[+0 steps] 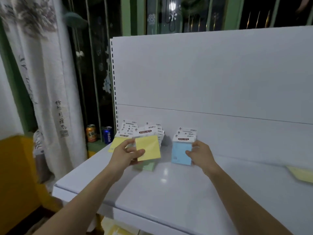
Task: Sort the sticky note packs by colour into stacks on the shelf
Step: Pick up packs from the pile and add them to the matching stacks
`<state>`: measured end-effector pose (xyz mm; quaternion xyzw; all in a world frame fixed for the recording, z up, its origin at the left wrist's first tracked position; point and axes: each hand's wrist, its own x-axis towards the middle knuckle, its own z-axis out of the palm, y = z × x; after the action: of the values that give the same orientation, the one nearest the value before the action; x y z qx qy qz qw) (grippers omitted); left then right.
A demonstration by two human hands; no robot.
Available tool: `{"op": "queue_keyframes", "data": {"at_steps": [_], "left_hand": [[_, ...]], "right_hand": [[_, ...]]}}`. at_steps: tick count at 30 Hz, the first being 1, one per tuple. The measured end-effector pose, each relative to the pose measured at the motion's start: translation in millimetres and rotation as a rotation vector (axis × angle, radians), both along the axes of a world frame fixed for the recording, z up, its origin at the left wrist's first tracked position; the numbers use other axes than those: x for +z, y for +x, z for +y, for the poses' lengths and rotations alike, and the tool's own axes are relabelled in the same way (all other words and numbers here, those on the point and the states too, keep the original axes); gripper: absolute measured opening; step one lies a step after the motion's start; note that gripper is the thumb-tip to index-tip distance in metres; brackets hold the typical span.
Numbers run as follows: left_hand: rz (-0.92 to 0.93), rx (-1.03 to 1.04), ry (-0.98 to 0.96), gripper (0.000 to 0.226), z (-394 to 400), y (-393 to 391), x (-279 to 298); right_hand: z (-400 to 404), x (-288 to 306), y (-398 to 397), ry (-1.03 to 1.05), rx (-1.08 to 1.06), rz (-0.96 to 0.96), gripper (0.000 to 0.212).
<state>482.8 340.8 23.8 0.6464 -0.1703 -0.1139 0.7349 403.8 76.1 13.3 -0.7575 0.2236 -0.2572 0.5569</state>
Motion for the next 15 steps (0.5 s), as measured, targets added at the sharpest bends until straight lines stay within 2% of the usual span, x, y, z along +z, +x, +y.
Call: {"op": "queue_keyframes", "data": {"at_steps": [6,10,15], "left_hand": [[-0.06,-0.048,0.06,0.053,-23.9,24.9,1.2],[-0.051,-0.092,0.05,0.052,-31.5,41.7,-3.6],[-0.05,-0.118,0.071,0.051,-32.8,54.7,-6.1]], "right_hand": [[-7.8,-11.8,8.4,0.002,-0.039,0.022,0.015],[-13.0,-20.0,8.9,-0.17,-0.087,0.045,0.017],[-10.3,-20.4,13.4,-0.321,-0.215,0.088,0.047]]}}
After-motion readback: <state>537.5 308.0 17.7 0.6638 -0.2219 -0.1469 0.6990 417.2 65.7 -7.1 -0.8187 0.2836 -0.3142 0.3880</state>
